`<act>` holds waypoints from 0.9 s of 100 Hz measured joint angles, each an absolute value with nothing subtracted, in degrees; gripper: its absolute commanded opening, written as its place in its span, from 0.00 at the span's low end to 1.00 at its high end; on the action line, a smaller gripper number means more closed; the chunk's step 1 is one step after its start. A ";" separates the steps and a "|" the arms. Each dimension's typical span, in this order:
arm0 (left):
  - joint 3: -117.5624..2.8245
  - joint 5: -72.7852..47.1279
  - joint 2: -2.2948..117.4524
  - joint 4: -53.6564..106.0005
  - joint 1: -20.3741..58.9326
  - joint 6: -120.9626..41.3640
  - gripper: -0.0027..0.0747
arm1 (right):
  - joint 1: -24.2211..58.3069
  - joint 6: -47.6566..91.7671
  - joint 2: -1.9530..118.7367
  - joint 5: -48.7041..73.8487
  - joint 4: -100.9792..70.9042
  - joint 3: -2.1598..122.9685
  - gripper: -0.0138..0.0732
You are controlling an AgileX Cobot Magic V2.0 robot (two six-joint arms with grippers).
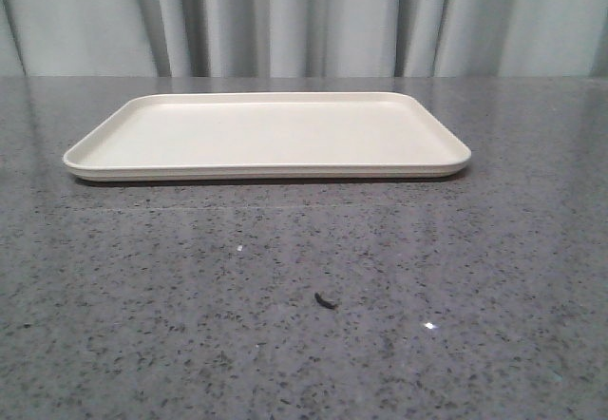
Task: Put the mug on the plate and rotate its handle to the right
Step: 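Lift the white mug by its rim with the left gripper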
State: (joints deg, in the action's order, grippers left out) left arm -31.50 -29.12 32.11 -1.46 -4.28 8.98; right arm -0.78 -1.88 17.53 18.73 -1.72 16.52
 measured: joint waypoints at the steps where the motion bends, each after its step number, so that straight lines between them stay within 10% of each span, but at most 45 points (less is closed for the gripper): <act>1: -32.03 -29.25 32.61 -1.46 -4.29 8.98 0.55 | -0.78 -1.88 17.53 18.73 -1.72 16.52 0.08; 90: -52.42 -52.74 63.74 4.82 -5.33 9.32 0.49 | -0.78 -1.88 17.63 18.73 -1.81 16.52 0.08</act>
